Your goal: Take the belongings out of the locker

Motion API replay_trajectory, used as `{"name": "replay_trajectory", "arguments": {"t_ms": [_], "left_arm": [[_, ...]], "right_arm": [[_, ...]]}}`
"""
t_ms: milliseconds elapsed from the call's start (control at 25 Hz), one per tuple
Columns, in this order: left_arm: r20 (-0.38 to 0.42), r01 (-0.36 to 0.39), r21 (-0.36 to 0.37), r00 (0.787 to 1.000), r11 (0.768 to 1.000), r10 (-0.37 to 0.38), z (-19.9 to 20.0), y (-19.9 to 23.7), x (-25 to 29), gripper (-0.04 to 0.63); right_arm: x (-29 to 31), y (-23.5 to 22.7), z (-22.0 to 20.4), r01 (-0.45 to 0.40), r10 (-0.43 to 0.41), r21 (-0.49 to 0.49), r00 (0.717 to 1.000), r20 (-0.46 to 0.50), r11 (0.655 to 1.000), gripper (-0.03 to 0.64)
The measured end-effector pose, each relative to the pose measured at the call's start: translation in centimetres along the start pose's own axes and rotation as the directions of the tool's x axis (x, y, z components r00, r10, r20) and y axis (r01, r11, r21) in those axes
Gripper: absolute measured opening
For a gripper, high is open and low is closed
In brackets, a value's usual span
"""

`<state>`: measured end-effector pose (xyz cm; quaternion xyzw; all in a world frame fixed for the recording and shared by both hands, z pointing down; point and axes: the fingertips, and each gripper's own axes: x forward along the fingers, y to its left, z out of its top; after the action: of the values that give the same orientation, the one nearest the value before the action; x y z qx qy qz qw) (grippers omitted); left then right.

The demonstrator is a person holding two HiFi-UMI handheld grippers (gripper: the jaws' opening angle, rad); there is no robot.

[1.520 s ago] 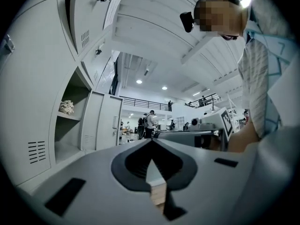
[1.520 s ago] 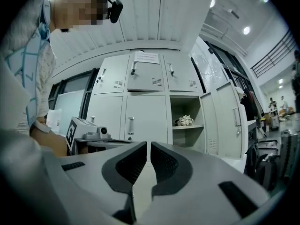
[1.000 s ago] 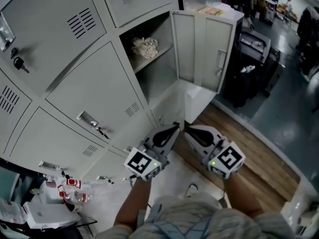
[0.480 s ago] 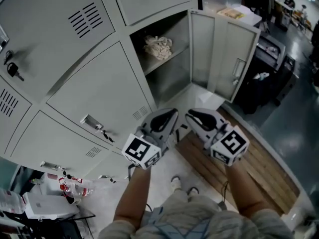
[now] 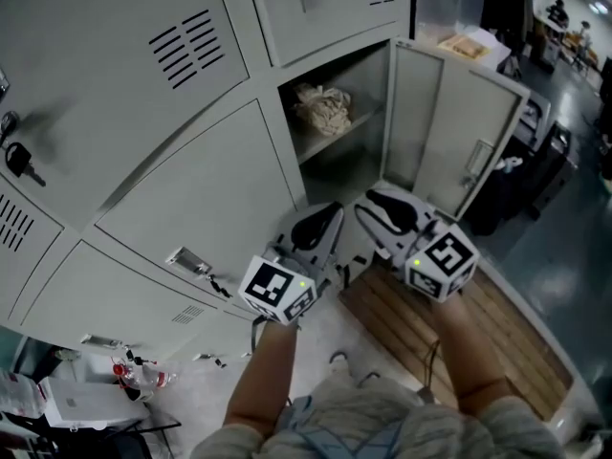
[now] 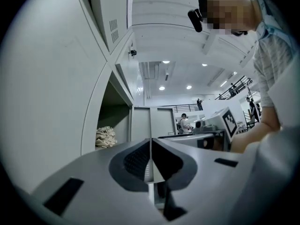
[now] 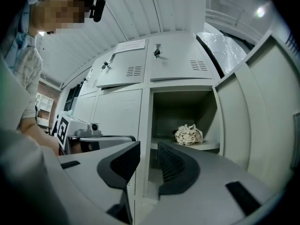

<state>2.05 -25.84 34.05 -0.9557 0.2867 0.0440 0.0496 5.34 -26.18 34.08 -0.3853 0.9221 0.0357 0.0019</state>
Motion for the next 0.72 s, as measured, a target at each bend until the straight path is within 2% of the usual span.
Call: {"name": "replay_trajectory", "arguments": {"t_ms": [280,600,720], "left_arm": [[0.018,0.016,-0.025,1.000,1.000,-0.016,-0.5,1.3,-0.3,0.003],[0.002,-0.036,-0.033,0.999,0.999,0.036,-0.4,3.0,1.1,0.003],[-0.003,-0.074,-0.046,0.997,0.996,0.074,-0.4,3.4,1.7,0.003]], "right_arm": [[2.8,-1.9,0.6,0.031,-0.031,-0.020,0.999,0.009,0.999,0.103],[5.9,-6.9,0.5,0.117,-0.118,-0.060,0.993,-0.001,0.991,0.103],[7.3,-8.7,-0.2,0.112,-0.114,-0.064,0.993,-0.031,0.992,0.103]]}}
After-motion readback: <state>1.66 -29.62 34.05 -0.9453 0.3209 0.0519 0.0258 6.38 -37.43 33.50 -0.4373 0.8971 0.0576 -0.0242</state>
